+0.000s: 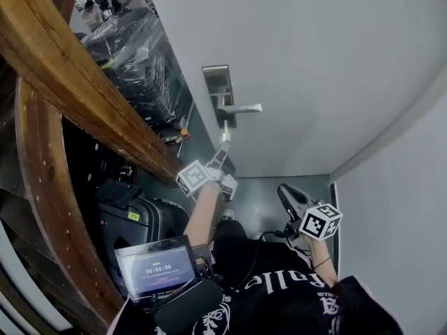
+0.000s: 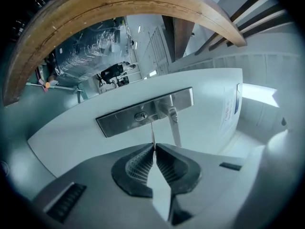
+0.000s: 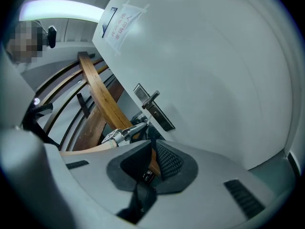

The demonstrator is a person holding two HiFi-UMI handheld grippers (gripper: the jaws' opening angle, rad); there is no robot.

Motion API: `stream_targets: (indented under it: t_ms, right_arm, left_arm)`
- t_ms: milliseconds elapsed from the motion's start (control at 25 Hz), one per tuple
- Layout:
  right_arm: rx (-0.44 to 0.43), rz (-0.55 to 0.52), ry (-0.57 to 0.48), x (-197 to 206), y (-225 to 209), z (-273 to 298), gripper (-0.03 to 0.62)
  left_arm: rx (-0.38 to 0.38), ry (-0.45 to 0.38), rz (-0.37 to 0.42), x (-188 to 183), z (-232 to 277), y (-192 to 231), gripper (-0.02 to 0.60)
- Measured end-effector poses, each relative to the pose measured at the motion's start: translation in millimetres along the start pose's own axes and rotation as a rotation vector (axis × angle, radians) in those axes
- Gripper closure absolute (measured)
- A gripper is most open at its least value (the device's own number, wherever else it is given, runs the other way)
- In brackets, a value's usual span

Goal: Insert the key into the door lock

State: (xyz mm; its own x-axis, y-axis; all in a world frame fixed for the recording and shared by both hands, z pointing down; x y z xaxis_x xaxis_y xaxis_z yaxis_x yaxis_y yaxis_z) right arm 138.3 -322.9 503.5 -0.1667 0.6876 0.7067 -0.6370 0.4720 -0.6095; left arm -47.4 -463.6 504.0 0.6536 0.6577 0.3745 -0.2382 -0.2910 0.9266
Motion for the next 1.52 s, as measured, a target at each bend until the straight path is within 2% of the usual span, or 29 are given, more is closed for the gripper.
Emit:
stream_targets:
  t_ms: [480, 920, 1040, 1240, 1360, 1520]
  right_arm:
    - [0.027, -0.001, 0.017, 1.4, -2.4, 11.2, 0.557]
    - [0.023, -0.017, 0.048, 4.8, -2.5, 18.7, 0.557]
    - [0.02, -0.058, 0.072, 2.8, 0.7, 26.4, 0.557]
    - [-0.02, -0.148, 0.096, -9.0, 19.3, 45.0, 0.557]
    - [-0.05, -0.163, 0.106, -11.4, 28.3, 54.3, 0.557]
    - [-0.068, -0.188, 0.128, -11.5, 34.7, 62.9, 0.557]
  left_arm:
    - [0.017, -0.009, -0.052, -28.5, 16.5, 17.9, 0.56]
    - [0.005, 0.009, -0.056, -28.3, 26.4, 18.3, 0.56]
    - [-0.005, 0.002, -0.073, -27.4, 24.9, 22.7, 0.56]
    - [-0.008, 0.016, -0.054, -29.0, 25.2, 19.5, 0.56]
    - [0.005, -0.003, -0.092, -32.9, 25.1, 20.7, 0.56]
    - [0.008, 0.043, -0.097, -31.5, 29.5, 22.2, 0.56]
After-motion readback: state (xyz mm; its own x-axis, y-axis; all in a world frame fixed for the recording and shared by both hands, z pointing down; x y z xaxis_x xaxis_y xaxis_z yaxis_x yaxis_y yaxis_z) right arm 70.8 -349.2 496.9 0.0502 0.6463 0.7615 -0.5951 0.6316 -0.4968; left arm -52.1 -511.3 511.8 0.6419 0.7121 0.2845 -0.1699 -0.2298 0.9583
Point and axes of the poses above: the fingertips, and each gripper's own axes: z forward along the fingers, y to its left, x out of its underside, the point moved 2 cm from there along -z, backward along the fingers, and after that the axes turned 13 degrees about y, right-handed, at the moved point
